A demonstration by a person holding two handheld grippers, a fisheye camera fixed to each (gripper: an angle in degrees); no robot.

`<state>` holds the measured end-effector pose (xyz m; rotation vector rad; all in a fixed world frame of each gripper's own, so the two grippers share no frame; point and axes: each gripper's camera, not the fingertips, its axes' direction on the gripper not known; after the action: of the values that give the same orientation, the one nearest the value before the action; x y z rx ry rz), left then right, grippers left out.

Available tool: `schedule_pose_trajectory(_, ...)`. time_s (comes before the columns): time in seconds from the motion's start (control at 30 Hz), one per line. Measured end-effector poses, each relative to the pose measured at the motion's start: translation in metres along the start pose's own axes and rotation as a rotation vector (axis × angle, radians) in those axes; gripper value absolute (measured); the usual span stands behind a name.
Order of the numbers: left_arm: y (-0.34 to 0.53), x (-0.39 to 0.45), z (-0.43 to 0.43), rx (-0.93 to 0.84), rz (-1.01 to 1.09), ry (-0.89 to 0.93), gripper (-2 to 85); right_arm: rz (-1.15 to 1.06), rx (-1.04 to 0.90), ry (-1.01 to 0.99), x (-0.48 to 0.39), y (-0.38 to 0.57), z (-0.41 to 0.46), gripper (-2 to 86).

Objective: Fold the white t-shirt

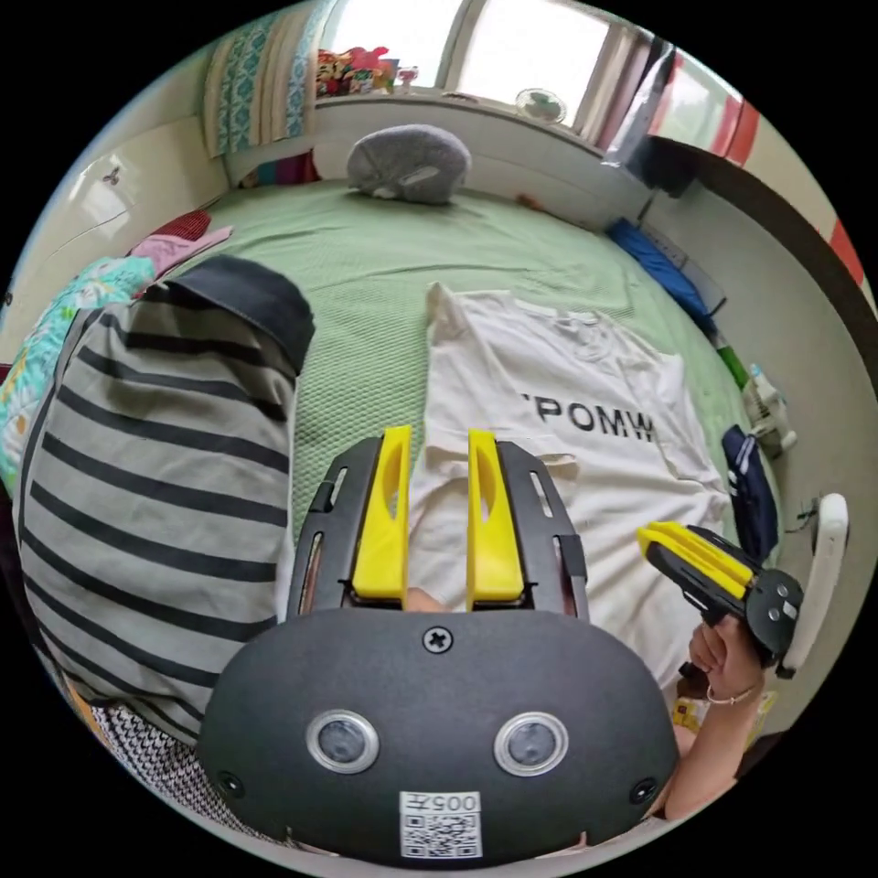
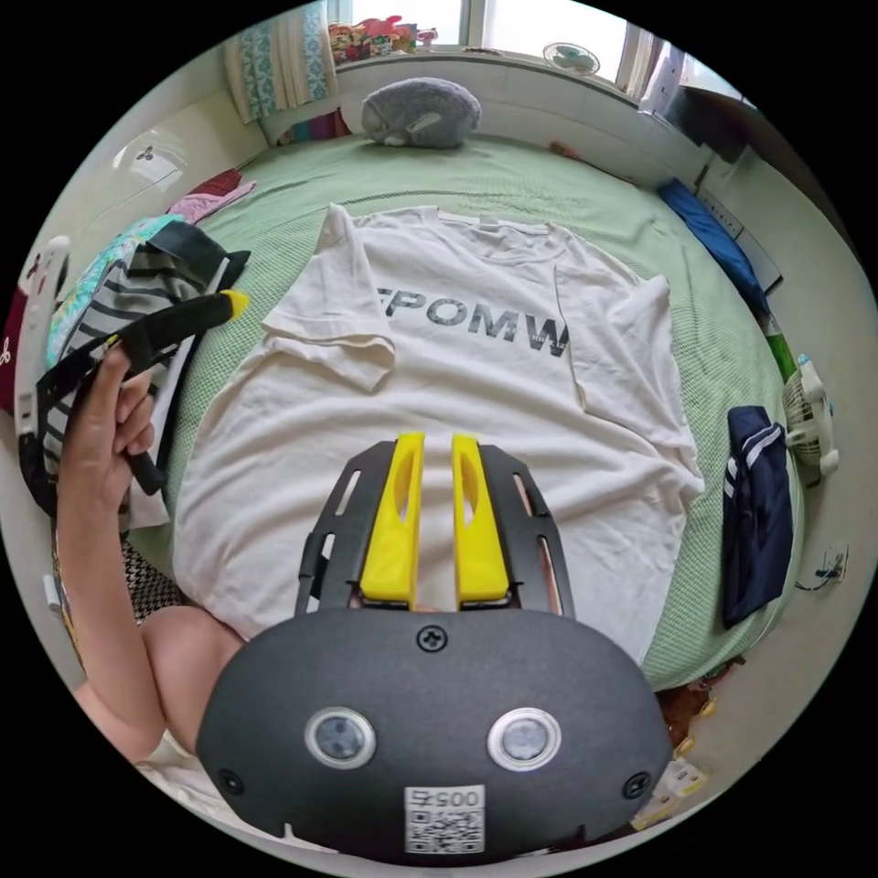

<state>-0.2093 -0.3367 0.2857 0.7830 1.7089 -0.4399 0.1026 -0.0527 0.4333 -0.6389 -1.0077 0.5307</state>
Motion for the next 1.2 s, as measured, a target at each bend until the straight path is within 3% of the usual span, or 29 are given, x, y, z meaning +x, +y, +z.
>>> schedule_pose_trajectory(0.13,-0.018,-0.016,0.009,-0.058,-0.068,-0.053,8.8,-0.051,0.014,-0.066,-0.012,-0.004,0.010,6.1)
schedule_pose_trajectory(0.53,-0.047,-0.062,0.015,-0.050,-0.153,0.039,6.7,-0.354,0.134,-0.065,-0.104,-0.076,0.032,5.6)
schedule_pose_trajectory(0.77,-0.058,-0.087,0.021,-0.052,-0.196,0.138,6.1,-0.460,0.009,-0.052,-0.152,-0.132,0.083,3.4)
schedule_pose_trajectory(1.0,-0.070,-0.086,0.025,-0.052,-0.150,0.169,6.2,-0.292,0.091,-0.096,-0.110,-0.167,0.060,-1.1)
schedule_pose_trajectory(1.2,-0.080,-0.077,0.032,-0.088,-0.088,0.200,6.5,0.018,0.112,-0.045,-0.003,-0.222,0.042,-1.0)
